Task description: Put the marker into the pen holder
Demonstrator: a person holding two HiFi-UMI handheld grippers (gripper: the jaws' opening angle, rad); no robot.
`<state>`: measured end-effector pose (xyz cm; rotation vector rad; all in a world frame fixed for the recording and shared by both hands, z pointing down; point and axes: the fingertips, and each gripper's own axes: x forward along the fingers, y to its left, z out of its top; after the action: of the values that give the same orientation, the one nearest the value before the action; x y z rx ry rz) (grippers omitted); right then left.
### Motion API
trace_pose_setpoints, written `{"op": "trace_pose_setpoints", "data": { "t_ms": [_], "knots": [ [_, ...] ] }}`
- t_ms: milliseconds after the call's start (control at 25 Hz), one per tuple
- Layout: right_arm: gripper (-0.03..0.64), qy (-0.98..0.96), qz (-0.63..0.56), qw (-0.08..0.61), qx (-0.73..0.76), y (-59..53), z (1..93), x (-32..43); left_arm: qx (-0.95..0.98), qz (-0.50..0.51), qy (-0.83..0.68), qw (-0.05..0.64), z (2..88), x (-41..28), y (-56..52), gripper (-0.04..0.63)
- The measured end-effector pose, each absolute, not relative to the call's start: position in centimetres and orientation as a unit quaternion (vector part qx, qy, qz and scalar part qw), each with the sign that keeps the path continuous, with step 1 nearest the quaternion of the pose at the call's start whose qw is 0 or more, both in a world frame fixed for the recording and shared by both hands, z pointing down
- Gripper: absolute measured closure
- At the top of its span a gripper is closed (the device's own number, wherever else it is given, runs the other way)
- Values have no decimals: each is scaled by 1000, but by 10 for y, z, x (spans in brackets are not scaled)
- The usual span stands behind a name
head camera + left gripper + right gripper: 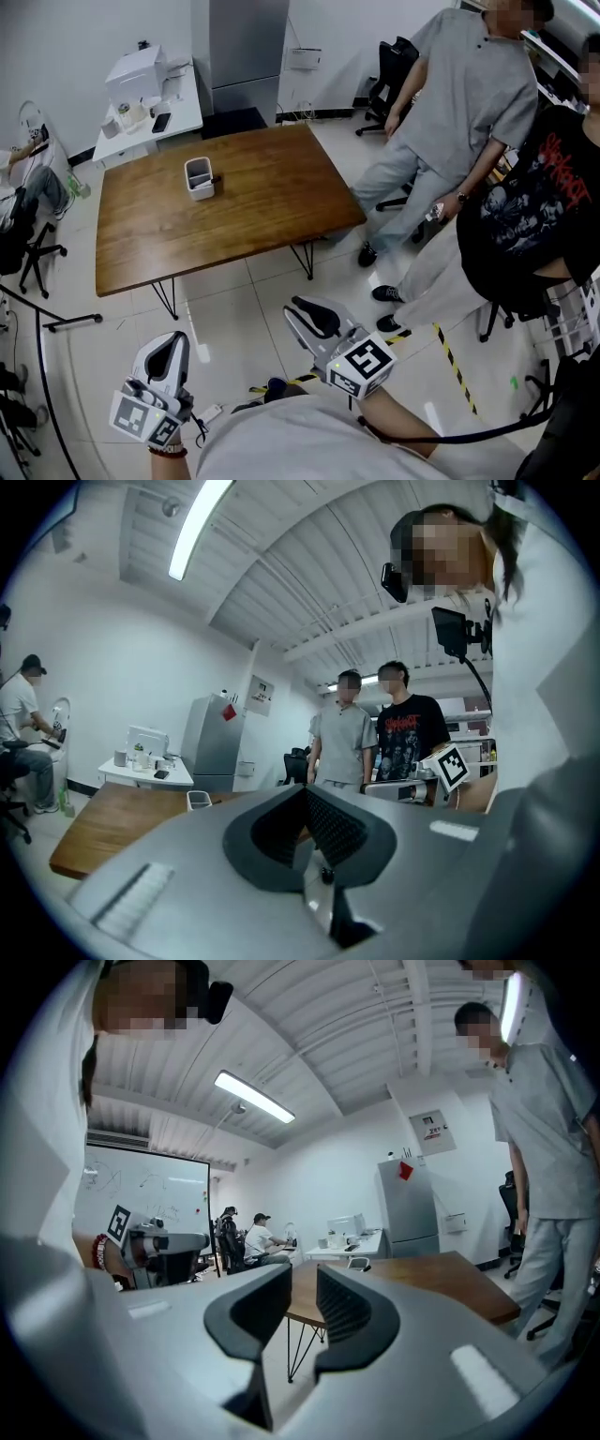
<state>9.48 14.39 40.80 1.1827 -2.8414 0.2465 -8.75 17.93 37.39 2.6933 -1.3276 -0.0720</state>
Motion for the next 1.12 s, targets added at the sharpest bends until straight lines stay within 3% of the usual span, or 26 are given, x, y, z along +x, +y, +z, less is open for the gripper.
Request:
{"op": "trace_pose_setpoints", "data": {
  "t_ms": [520,1120],
  "knots": [
    [551,-935,20,77,347,160,395,37,906,-46,-410,93,381,-84,205,603],
    [552,-928,31,86,360,159,402,52,924,-45,-367,100,382,-54,197,603]
  ]
}}
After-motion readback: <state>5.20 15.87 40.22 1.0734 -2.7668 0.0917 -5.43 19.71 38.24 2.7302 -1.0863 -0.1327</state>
